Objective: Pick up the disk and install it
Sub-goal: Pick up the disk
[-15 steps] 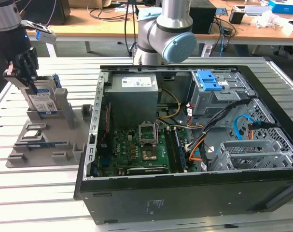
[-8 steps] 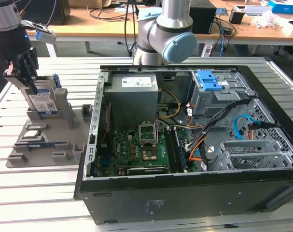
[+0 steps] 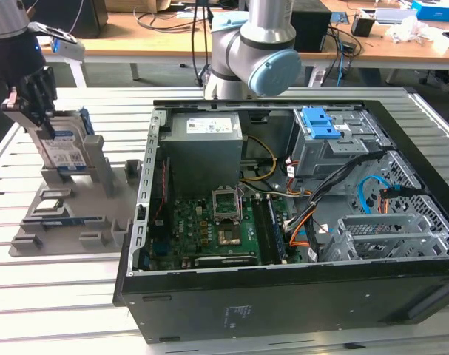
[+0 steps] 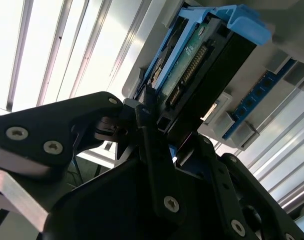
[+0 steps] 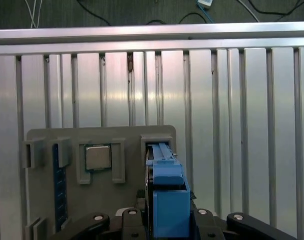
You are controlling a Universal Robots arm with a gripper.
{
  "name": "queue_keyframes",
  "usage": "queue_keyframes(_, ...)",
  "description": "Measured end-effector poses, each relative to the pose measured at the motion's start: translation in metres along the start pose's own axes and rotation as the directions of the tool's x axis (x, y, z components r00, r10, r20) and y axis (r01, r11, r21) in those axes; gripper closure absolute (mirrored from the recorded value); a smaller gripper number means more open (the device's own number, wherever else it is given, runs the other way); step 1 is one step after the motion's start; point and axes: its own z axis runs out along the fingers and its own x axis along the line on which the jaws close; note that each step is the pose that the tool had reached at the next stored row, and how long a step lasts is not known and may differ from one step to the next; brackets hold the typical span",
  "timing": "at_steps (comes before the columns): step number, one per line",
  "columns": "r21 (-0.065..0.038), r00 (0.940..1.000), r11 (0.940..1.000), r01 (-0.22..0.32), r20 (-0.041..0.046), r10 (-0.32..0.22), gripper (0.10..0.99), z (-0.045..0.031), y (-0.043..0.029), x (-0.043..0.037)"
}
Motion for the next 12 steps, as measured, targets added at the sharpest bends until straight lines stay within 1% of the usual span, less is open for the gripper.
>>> queue_keyframes(3, 0.000, 1.0000, 1.0000, 0.000, 0.0003, 0.000, 0.722, -0.0055, 0.0001, -0.0003)
queue_keyframes(4, 0.000, 1.0000, 1.0000, 0.000, 0.0003, 0.000, 0.722, -0.0090, 0.0001, -0.0005)
queue_keyframes(9, 0.000, 1.0000, 1.0000, 0.000, 0.0004, 0.000, 0.722, -0.0209, 0.0002, -0.0005)
queue_keyframes(12, 0.000, 1.0000, 1.0000, 0.000, 0.0009, 0.000, 0.722, -0.0256, 0.0002, -0.0005)
